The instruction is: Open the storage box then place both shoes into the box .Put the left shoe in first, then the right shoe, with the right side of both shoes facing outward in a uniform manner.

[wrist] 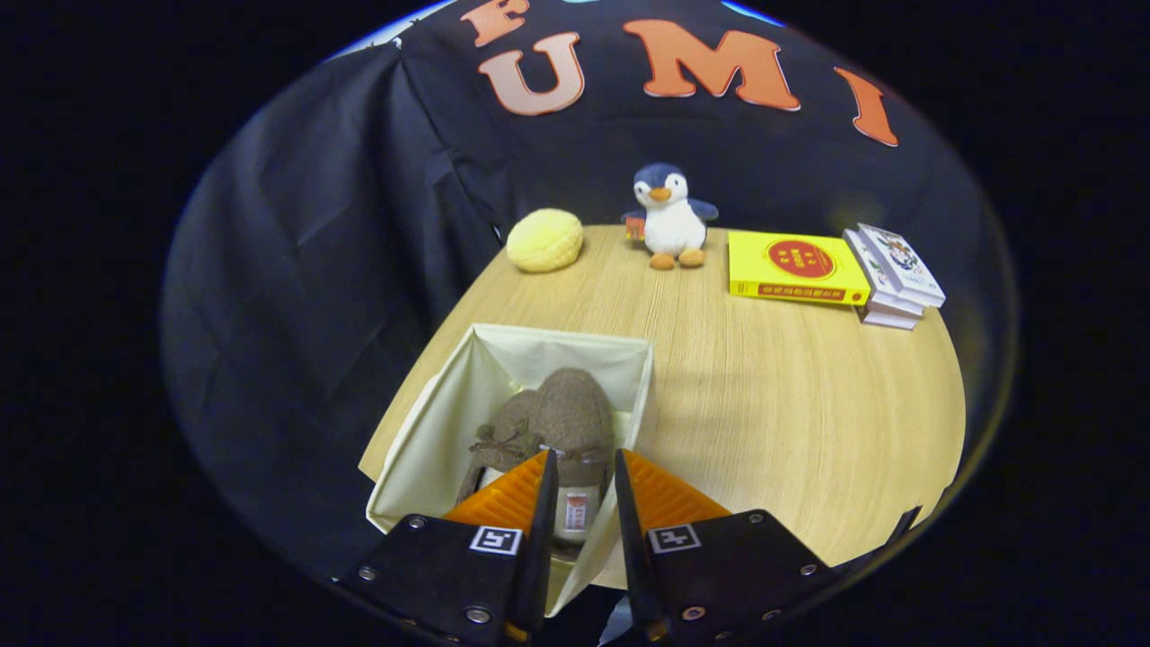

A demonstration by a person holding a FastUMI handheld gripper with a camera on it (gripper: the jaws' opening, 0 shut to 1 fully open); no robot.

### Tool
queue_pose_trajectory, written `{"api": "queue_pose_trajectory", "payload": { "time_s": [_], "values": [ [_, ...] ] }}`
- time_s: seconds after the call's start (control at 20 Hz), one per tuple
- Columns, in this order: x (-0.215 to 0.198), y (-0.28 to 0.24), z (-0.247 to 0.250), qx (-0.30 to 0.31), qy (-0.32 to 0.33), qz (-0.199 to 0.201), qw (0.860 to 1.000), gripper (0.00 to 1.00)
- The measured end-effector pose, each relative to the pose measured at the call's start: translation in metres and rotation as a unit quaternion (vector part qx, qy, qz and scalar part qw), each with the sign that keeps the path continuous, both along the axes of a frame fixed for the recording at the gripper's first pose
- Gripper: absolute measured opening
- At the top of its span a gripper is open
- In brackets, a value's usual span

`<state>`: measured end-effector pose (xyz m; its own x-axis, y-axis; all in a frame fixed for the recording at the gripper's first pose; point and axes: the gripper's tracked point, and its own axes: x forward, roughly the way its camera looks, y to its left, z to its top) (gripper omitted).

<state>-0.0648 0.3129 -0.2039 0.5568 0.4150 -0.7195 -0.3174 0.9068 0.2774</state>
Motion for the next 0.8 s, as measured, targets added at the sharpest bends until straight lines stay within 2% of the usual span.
{"api": "queue_pose_trajectory", "payload": {
  "time_s": [0.15,0.3,0.6,0.65,0.8],
  "values": [
    [0.019,-0.036,0.042,0.017,-0.065,-0.022,0.997,0.5],
    [0.035,-0.075,0.081,0.041,-0.125,-0.051,0.99,0.57],
    [0.065,-0.177,0.166,0.039,-0.265,-0.117,0.956,0.74],
    [0.067,-0.193,0.177,0.037,-0.28,-0.125,0.951,0.79],
    [0.07,-0.237,0.209,0.037,-0.322,-0.154,0.933,0.85]
  ]
}}
